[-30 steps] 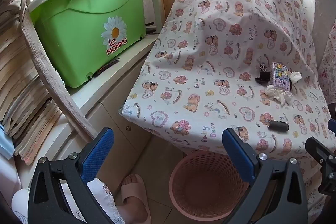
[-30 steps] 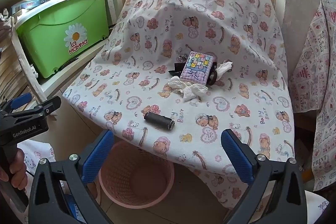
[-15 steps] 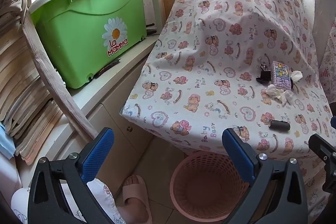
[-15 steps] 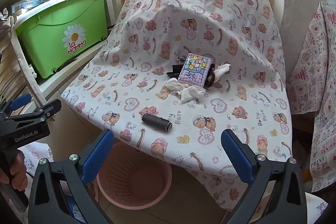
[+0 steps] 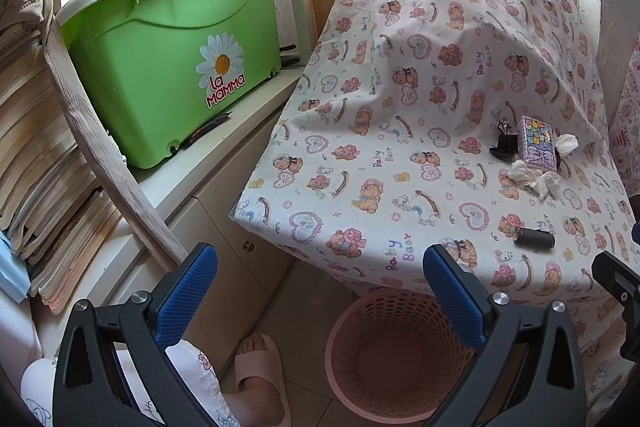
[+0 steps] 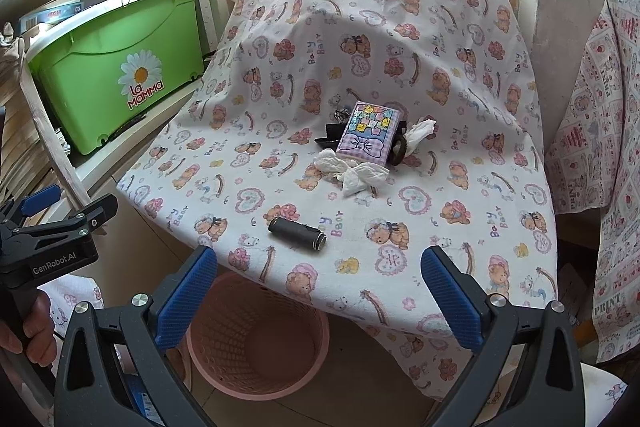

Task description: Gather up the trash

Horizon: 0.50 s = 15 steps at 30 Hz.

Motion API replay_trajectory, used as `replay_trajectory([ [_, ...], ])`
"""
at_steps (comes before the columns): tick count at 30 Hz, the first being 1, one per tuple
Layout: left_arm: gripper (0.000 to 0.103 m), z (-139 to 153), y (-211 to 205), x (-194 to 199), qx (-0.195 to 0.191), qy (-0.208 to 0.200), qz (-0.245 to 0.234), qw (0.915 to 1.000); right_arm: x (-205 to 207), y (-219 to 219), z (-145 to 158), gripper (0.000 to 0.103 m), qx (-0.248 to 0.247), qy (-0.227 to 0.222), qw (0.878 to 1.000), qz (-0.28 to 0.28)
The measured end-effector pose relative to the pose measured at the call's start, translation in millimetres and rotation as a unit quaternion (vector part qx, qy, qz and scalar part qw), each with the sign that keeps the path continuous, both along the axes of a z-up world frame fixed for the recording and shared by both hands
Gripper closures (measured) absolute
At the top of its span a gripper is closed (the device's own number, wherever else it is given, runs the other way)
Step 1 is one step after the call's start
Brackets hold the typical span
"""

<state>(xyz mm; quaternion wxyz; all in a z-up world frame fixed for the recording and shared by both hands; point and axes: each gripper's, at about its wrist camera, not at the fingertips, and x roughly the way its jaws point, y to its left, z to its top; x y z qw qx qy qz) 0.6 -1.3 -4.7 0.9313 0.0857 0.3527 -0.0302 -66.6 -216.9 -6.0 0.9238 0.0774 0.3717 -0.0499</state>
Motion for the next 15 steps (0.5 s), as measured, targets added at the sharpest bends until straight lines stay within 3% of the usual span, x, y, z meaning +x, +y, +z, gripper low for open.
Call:
replay_trajectory([
  [15, 0.001, -2.5, -1.8, 1.4, -0.007, 0.012, -0.004, 0.9999, 3.0, 3.0, -1.6, 0.0, 0.001, 0.006, 1.0, 0.005],
])
